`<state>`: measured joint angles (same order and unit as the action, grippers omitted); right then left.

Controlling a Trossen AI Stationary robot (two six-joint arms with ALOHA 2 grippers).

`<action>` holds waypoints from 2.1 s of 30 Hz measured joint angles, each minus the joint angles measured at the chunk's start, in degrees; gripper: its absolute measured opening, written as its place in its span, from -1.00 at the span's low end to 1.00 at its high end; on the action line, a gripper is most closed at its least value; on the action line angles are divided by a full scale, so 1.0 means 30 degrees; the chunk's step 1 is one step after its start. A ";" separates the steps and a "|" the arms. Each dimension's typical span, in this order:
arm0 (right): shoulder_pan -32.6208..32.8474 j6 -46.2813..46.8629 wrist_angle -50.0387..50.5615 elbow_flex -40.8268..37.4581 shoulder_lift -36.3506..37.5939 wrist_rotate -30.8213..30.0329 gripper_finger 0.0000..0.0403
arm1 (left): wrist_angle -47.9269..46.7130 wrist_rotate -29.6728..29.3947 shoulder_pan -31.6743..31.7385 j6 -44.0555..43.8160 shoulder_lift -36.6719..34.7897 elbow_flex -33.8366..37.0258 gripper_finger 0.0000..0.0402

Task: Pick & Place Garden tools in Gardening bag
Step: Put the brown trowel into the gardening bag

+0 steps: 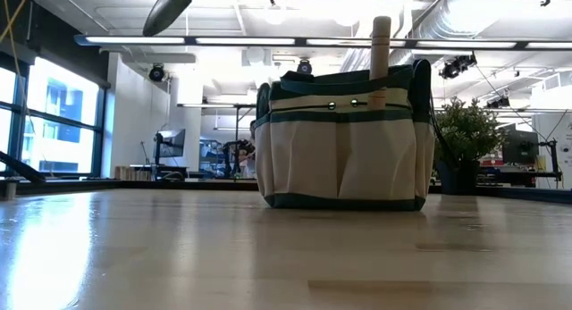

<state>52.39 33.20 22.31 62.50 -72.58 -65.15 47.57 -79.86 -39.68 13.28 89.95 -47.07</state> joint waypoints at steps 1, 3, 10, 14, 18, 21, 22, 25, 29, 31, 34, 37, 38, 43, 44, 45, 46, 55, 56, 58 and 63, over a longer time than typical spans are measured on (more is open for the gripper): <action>-0.0075 0.0306 0.0859 0.0000 0.0125 -0.1313 -0.07 | -0.0042 -0.0063 0.0104 -0.0035 -0.0007 -0.0056 -0.68; -0.0487 0.1072 0.2828 0.0000 0.0482 -0.3256 -0.10 | -0.0067 -0.0068 0.0148 -0.0341 -0.0007 -0.0058 -0.68; -0.4108 1.0401 1.3192 -0.0013 0.2301 -0.1360 -0.14 | -0.0085 -0.0057 0.0092 -0.0728 -0.0007 -0.0056 -0.68; -0.6747 1.3556 1.6285 -0.1049 0.3103 0.1662 -0.15 | -0.0216 -0.0053 0.0100 -0.0735 -0.0007 -0.0056 -0.68; -0.9018 1.0622 1.4144 -0.2652 0.3591 0.5048 -0.15 | -0.0274 -0.0093 0.0115 -0.0742 -0.0007 -0.0056 -0.68; -1.0407 0.7279 1.0346 -0.4120 0.3546 0.7145 -0.15 | -0.0231 -0.0745 0.0115 -0.0967 -0.0007 -0.0056 -0.68; -1.0951 0.6306 0.9124 -0.4599 0.3532 0.7794 -0.15 | -0.0224 -0.1000 0.0115 -0.1020 -0.0007 -0.0056 -0.68; -1.2630 0.4240 0.5803 -0.5981 0.3469 0.9440 -0.15 | -0.0235 -0.1649 0.0115 -0.1469 -0.0007 -0.0053 -0.68; -1.4494 0.3010 0.2942 -0.7420 0.3463 1.1542 -0.15 | -0.0428 -0.1842 0.0115 -0.1947 -0.0015 -0.0049 -0.68; -1.5177 0.2191 0.1530 -0.8180 0.3463 1.2833 -0.15 | -0.0456 -0.1792 0.0115 -0.1966 -0.0021 -0.0049 -0.68; -1.5887 0.1555 -0.0878 -0.9121 0.3463 1.4540 -0.15 | -0.0646 -0.1711 0.0115 -0.1992 -0.0022 -0.0049 -0.68; -1.6290 0.1502 -0.2555 -0.9871 0.3463 1.5780 -0.15 | -0.0938 -0.1718 0.0115 -0.2061 -0.0022 -0.0042 -0.68; -1.6346 0.1617 -0.2904 -1.0001 0.3463 1.6117 -0.15 | -0.0937 -0.1717 0.0113 -0.2061 -0.0022 -0.0042 -0.68; -1.5933 0.2989 -0.3274 -1.0321 0.3470 1.8444 -0.15 | -0.0930 -0.1677 0.0107 -0.2061 -0.0022 -0.0040 -0.68; -1.5729 0.3327 -0.3315 -1.0358 0.3470 1.8864 -0.15 | -0.0923 -0.1676 0.0107 -0.2061 -0.0022 -0.0038 -0.68; -1.5493 0.3635 -0.3309 -1.0367 0.3470 1.9192 -0.15 | -0.0927 -0.1675 0.0107 -0.2061 -0.0022 -0.0039 -0.68; -1.5207 0.3993 -0.3312 -1.0367 0.3470 1.9490 -0.15 | -0.0938 -0.1675 0.0107 -0.2054 -0.0022 -0.0037 -0.68; -1.2181 0.5958 -0.6178 -1.0397 0.3455 2.0379 -0.15 | -0.0928 -0.1675 0.0107 -0.2039 -0.0022 -0.0035 -0.68; -1.1823 0.5981 -0.6552 -1.0397 0.3455 2.0395 -0.15 | -0.0923 -0.1675 0.0107 -0.2039 -0.0022 -0.0036 -0.68; -1.1156 0.6207 -0.7167 -1.0397 0.3455 2.0558 -0.15 | -0.0930 -0.1675 0.0107 -0.2038 -0.0022 -0.0035 -0.68; -0.9434 0.7748 -0.7418 -1.0397 0.3455 2.1396 -0.15 | -0.0930 -0.1695 0.0107 -0.1915 -0.0022 -0.0035 -0.68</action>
<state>24.08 56.44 0.05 31.31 -62.22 -0.97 44.77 -84.94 -39.35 7.53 89.89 -47.18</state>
